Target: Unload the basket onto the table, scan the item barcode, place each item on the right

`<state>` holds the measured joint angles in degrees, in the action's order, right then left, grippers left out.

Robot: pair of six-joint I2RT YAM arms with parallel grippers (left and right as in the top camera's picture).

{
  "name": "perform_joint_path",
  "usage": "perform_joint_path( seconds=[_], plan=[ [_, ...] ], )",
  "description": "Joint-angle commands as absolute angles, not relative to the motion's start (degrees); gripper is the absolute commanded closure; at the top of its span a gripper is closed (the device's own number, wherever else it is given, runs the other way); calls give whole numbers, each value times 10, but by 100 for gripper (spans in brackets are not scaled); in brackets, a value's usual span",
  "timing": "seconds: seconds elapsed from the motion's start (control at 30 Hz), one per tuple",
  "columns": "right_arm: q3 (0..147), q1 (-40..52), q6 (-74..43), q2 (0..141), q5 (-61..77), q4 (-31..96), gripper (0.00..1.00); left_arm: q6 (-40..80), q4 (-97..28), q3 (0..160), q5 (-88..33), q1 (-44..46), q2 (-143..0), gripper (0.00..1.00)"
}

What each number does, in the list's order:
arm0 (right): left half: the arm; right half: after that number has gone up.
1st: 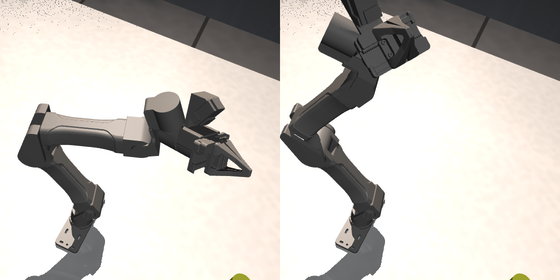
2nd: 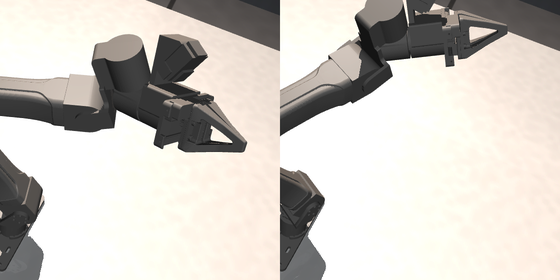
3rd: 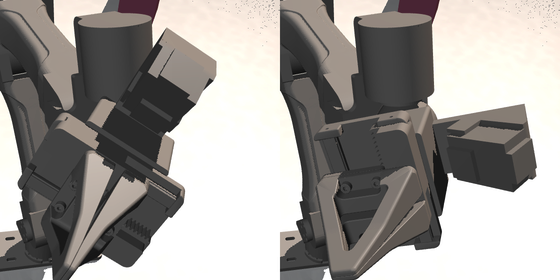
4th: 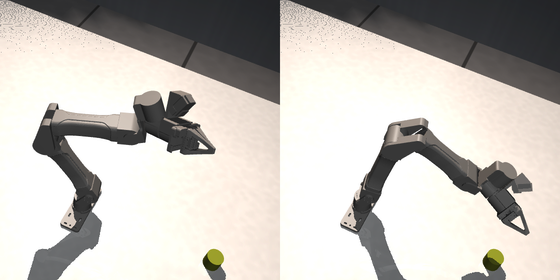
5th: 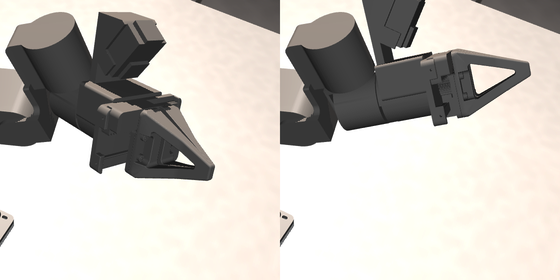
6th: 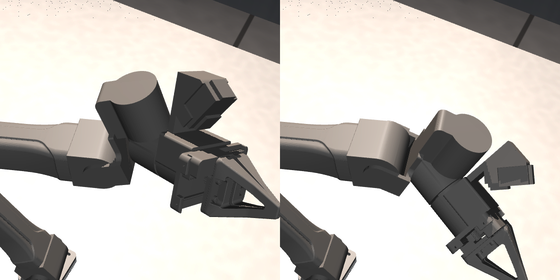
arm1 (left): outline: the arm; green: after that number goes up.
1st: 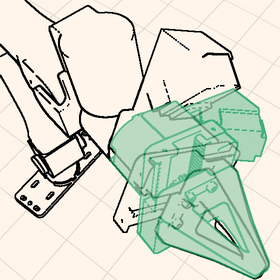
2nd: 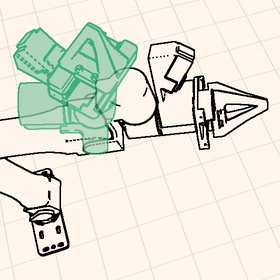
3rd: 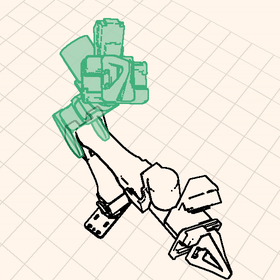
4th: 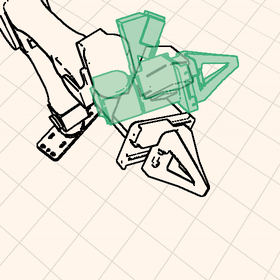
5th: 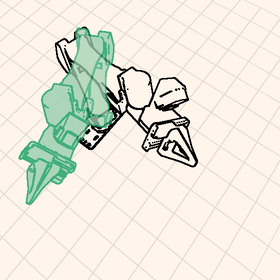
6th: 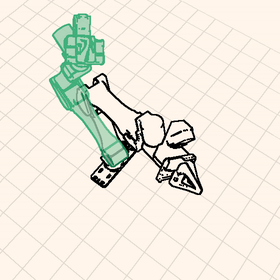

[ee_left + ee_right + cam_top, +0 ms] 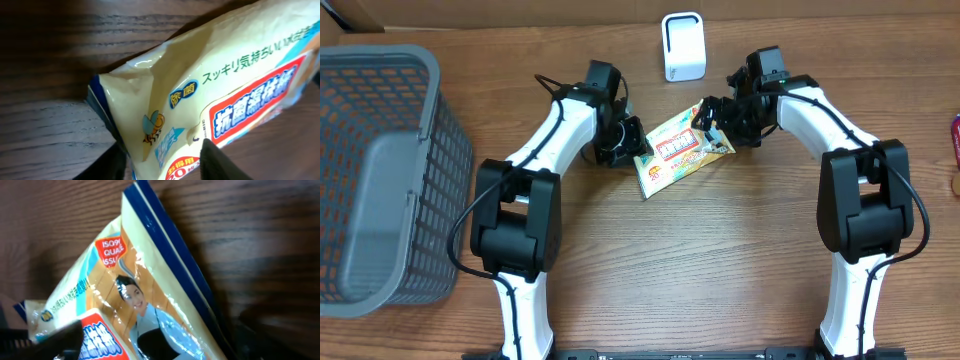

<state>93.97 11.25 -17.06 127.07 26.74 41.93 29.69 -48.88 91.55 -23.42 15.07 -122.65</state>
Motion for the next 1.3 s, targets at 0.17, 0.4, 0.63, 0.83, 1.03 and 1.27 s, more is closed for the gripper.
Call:
perform_joint_path(
  seconds=[0.17,0.4,0.63,0.83,1.03,1.27],
  plan=[
    [946,119,-178,1293,271,456,89,319,-488,914,-142,141,-1244,84],
    [957,100,-180,1289,270,502,96,300,-481,918,-133,127,-1244,89],
    [984,79,-180,1277,270,564,96,283,-526,988,-133,110,-1244,86],
    [997,77,-180,1272,241,590,96,268,-597,1064,-133,103,-1244,89],
    [998,78,-180,1272,241,590,95,268,-613,1060,-190,124,-1244,81],
    [1012,74,-180,1267,241,599,96,268,-614,1057,-139,161,-1244,68]
  ],
)
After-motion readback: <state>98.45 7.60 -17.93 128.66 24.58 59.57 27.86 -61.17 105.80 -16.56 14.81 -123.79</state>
